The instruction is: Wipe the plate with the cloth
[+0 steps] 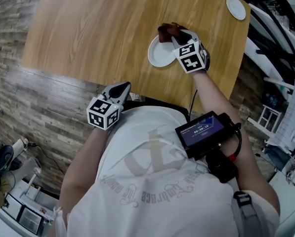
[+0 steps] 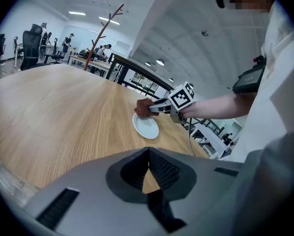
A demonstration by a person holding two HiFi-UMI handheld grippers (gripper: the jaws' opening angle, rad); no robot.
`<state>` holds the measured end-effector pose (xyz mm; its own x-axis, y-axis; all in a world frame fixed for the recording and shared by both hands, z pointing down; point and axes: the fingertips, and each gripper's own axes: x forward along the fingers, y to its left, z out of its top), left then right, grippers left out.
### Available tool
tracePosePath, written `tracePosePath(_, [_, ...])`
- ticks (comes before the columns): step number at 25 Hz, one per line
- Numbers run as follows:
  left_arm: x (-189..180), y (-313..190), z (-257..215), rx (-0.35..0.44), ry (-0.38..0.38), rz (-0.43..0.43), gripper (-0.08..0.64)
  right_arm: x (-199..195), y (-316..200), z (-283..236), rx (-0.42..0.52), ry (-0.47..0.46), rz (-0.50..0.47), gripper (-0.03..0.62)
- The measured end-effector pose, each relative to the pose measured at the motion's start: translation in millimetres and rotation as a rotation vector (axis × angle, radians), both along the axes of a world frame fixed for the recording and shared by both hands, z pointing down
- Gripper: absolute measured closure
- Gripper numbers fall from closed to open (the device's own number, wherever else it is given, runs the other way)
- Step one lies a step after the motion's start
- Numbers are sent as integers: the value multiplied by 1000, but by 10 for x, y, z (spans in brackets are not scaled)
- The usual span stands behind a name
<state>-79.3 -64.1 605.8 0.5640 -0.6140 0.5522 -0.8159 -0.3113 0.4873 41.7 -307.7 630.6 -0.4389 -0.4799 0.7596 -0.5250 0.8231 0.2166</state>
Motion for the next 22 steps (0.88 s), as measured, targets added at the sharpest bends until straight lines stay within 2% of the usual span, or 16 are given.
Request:
tracePosePath(7, [77,-124,18,11,18,44,548,153,277,66,-41,-28,12,469])
tracePosePath(13, [124,-204,3,19,12,54,548,-9,763,112,-94,-75,-78,469])
tracePosePath(17, [146,-194,-55,40,4,60,548,-167,972,61,-127,-129,-106,469])
tracePosePath(22, [105,-168,-123,72,-1,74,548,-192,1131,-104,-157,-235,-65,469])
